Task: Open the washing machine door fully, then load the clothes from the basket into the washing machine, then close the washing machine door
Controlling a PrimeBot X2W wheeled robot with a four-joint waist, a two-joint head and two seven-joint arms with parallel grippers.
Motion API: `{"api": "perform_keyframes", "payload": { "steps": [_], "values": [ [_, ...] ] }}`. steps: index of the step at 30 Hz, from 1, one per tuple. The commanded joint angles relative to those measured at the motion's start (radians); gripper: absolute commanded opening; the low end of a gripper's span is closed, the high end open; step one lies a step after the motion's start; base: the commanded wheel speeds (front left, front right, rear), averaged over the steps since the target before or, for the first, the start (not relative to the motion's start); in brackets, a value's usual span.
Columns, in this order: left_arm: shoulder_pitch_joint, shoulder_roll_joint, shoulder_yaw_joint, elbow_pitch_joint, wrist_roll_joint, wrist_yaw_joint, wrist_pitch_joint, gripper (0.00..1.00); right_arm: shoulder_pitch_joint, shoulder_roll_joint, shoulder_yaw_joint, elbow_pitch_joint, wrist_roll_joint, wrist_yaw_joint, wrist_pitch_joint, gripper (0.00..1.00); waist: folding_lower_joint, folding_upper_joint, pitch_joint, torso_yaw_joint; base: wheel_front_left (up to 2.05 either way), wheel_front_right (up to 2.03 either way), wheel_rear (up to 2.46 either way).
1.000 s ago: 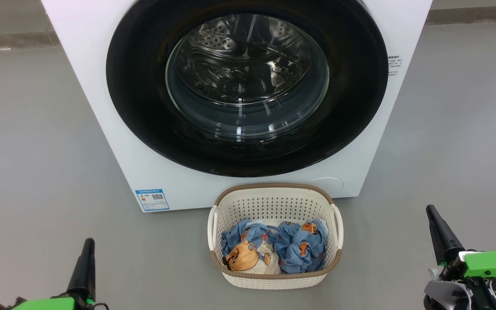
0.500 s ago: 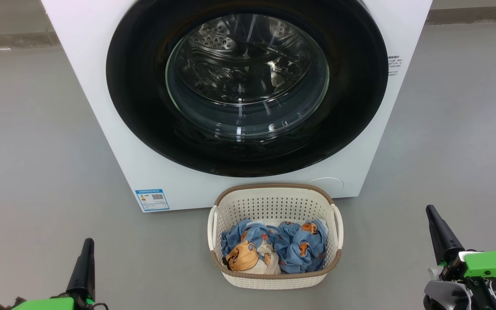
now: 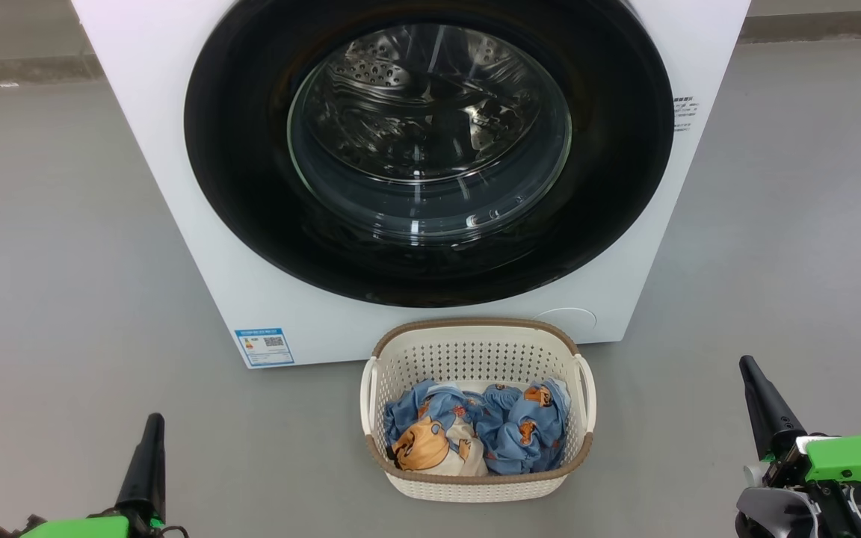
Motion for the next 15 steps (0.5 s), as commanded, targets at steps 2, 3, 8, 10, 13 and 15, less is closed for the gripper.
{"api": "perform_keyframes", "payload": {
  "steps": [2,3,8,10,13,15],
  "values": [
    [-0.042,0.011,0.033,-0.029,0.019,-0.003,0.003,0.00,-0.038,-0.021,0.016,-0.029,0.002,0.005,-0.006,0.00,0.0000,0.0000,0.000,0.000,0.00,0.00,0.00],
    [0.000,0.000,0.000,0.000,0.000,0.000,0.000,1.00,0.000,0.000,0.001,0.000,0.000,0.000,0.000,1.00,0.0000,0.0000,0.000,0.000,0.00,0.00,0.00],
    [0.026,-0.011,-0.005,0.036,0.003,0.001,-0.006,1.00,0.028,0.025,0.008,0.038,-0.004,0.000,-0.003,1.00,0.0001,0.0000,0.001,0.000,0.00,0.00,0.00],
    [0.026,-0.012,-0.007,0.033,0.007,0.000,-0.011,1.00,0.029,0.027,0.007,0.034,-0.008,0.000,-0.006,1.00,0.0008,0.0000,0.001,0.000,0.00,0.00,0.00],
    [0.026,-0.011,-0.011,0.029,0.016,-0.001,-0.019,1.00,0.032,0.028,0.006,0.029,-0.017,0.000,-0.011,1.00,0.0009,0.0000,0.000,0.001,0.00,0.00,0.00],
    [0.026,-0.010,-0.014,0.026,0.024,-0.001,-0.025,1.00,0.033,0.028,0.006,0.026,-0.026,0.000,-0.014,1.00,0.0002,0.0000,0.001,0.002,0.00,0.00,0.00]
  ]
}}
